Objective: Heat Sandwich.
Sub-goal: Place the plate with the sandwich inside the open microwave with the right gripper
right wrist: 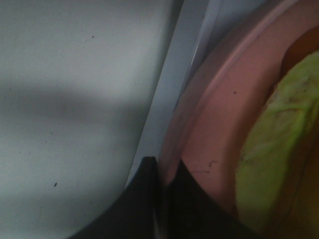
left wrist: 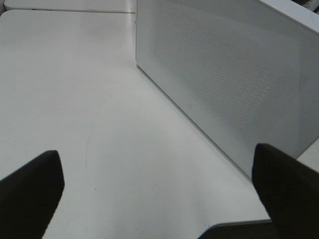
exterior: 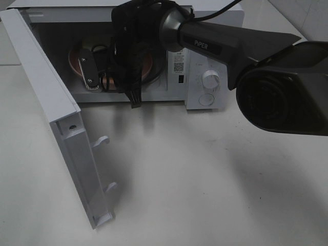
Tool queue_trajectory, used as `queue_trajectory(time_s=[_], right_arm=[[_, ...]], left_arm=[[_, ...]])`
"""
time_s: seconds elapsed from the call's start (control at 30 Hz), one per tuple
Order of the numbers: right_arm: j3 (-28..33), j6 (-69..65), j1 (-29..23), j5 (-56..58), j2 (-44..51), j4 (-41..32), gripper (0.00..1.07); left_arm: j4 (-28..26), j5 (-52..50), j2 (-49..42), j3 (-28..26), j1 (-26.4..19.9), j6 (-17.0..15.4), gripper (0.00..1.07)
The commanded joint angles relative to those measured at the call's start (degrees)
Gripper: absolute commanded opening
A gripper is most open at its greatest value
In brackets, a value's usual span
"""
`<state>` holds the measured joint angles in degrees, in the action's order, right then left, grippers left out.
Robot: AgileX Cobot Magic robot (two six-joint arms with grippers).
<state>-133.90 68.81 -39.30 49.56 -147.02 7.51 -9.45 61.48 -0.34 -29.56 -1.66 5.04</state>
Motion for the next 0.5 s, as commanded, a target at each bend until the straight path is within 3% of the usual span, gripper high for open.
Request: queue_trajectory(time_s=[0.03,0.3,0.5], right_arm=[[-1.0,-1.4,0.5,-1.8,0.1,0.7,0.02],[-1.1,-4.1,0.6,-1.8,-0.1,1.8,0.05],[-1.1,-7.0,0.6,-1.7,0.1,2.1,0.19]], left_arm=[[-0.4,-0.2,-0.9,0.1,0.1,-0.1,0.97],[-0.4,-0.2,-0.9,0.1,0.1,-0.1,0.97],[-0.4,-0.2,-0.9,0.1,0.1,-0.1,0.97]])
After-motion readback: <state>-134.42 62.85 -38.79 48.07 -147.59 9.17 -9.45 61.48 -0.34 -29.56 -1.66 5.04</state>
